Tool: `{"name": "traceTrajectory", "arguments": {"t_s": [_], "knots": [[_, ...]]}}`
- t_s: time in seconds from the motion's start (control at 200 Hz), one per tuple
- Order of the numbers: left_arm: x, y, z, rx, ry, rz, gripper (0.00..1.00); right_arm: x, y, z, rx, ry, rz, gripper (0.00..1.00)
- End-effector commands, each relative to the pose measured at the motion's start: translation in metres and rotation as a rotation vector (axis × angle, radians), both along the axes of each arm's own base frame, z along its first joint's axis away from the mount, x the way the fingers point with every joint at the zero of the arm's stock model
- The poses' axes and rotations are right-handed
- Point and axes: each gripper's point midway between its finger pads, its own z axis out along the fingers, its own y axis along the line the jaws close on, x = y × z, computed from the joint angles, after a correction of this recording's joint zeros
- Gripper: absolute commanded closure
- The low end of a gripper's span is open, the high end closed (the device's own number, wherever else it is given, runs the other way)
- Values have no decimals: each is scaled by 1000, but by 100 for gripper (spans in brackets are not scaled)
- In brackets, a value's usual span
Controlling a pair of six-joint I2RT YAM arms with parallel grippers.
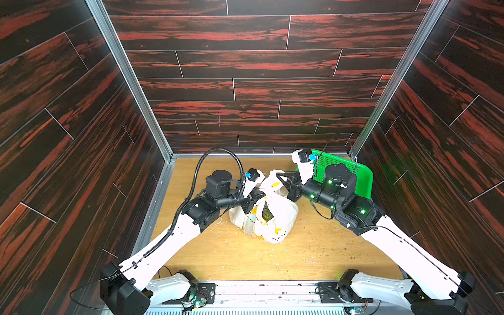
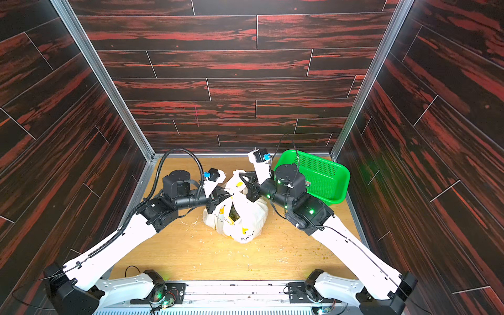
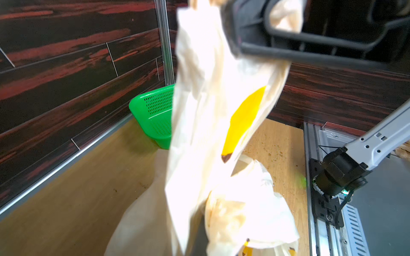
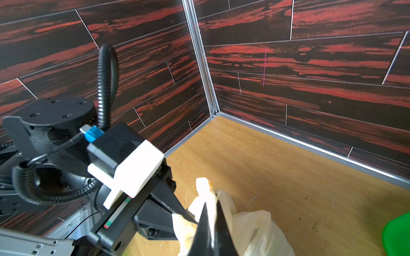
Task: Place the pineapple into a plastic bag & tie a knot
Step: Cross the plastic bag at the center of the board.
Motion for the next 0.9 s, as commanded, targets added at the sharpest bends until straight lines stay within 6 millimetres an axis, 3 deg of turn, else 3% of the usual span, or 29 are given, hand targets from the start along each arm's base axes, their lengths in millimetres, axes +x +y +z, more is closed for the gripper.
{"name": "traceTrajectory", "arguments": {"t_s": [0.0, 0.14, 0.261, 0.396, 0.746, 0.897], "knots": [[-1, 6, 7, -18, -6, 20, 100, -11, -12, 30, 36, -55, 4, 100], [4, 10, 7, -9, -5, 49, 100, -42, -2, 29, -3, -102, 189, 100], [7, 10, 10, -18, -5, 60, 100, -73, 13, 9, -67, -78, 409, 100], [10, 11, 19, -48, -2, 78, 100, -90, 18, -15, -121, -77, 529, 100], [6, 10, 41, -127, 27, 74, 100, -81, 39, -80, -291, -47, 606, 100], [3, 9, 48, -152, 44, 65, 100, -72, 38, -112, -402, -12, 575, 100]]}}
